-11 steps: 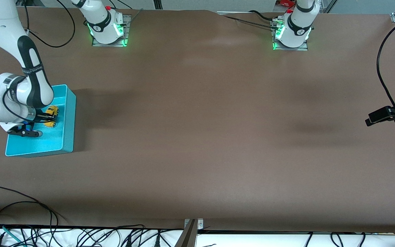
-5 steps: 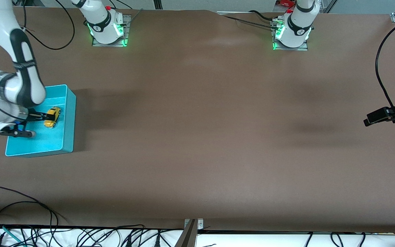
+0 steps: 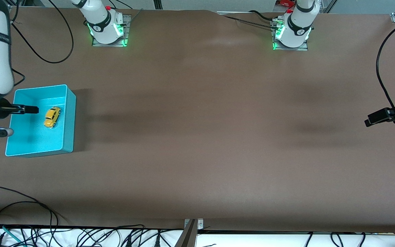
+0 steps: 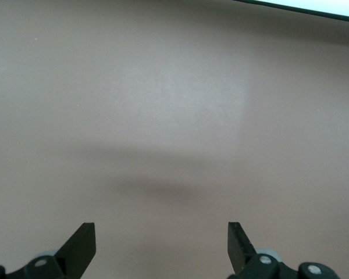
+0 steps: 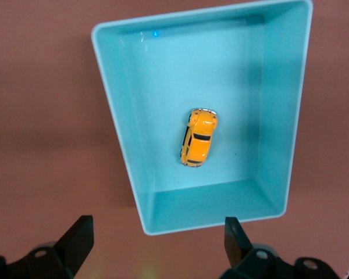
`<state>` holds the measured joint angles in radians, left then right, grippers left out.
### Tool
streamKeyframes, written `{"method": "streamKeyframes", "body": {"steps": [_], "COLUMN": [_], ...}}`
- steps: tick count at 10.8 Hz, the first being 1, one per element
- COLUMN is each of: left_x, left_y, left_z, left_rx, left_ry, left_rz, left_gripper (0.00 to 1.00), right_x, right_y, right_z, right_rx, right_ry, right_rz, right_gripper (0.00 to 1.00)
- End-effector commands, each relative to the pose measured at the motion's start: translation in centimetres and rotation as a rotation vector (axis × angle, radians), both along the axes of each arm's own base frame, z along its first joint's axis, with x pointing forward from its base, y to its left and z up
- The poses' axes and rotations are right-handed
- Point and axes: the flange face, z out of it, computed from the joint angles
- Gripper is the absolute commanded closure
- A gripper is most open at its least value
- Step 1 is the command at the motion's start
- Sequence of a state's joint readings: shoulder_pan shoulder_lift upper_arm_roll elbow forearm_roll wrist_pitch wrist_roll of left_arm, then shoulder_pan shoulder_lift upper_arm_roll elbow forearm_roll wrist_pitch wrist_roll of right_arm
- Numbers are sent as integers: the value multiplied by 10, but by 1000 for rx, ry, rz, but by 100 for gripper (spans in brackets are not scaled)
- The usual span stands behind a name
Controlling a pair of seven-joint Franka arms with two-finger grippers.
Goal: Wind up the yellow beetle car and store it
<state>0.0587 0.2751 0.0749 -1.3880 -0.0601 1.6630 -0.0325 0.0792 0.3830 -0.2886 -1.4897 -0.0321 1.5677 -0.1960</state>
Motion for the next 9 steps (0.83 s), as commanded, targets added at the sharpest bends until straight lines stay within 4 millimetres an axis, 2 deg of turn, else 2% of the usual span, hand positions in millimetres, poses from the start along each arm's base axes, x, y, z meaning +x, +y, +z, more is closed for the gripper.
{"method": "streamKeyframes", "body": {"steps": [1, 2, 3, 4, 6, 7, 9], "left_x": [-2, -4, -5, -8, -7, -8, -12], "left_y": [10, 11, 17, 25, 24, 26, 23], "left_z": [9, 9, 11, 15, 13, 14, 11], "left_rx": [-15, -15, -14, -15, -16, -16, -22], "left_ry": [-17, -13, -17, -22, -18, -19, 18], "left_rz": [-4, 2, 11, 22, 20, 22, 17], "left_gripper": [0, 0, 0, 0, 0, 0, 0], "right_x": [13, 15, 1, -10, -33, -47, -71], "right_y": [18, 25, 36, 37, 73, 88, 92], "right_z": [57, 79, 112, 121, 131, 132, 138], "right_rx": [56, 77, 104, 110, 105, 105, 108], "right_ry": [-37, -78, -146, -180, -226, -247, -264], "right_rz": [8, 5, 23, 22, -71, -39, -25], "right_gripper": [0, 0, 0, 0, 0, 0, 0]}}
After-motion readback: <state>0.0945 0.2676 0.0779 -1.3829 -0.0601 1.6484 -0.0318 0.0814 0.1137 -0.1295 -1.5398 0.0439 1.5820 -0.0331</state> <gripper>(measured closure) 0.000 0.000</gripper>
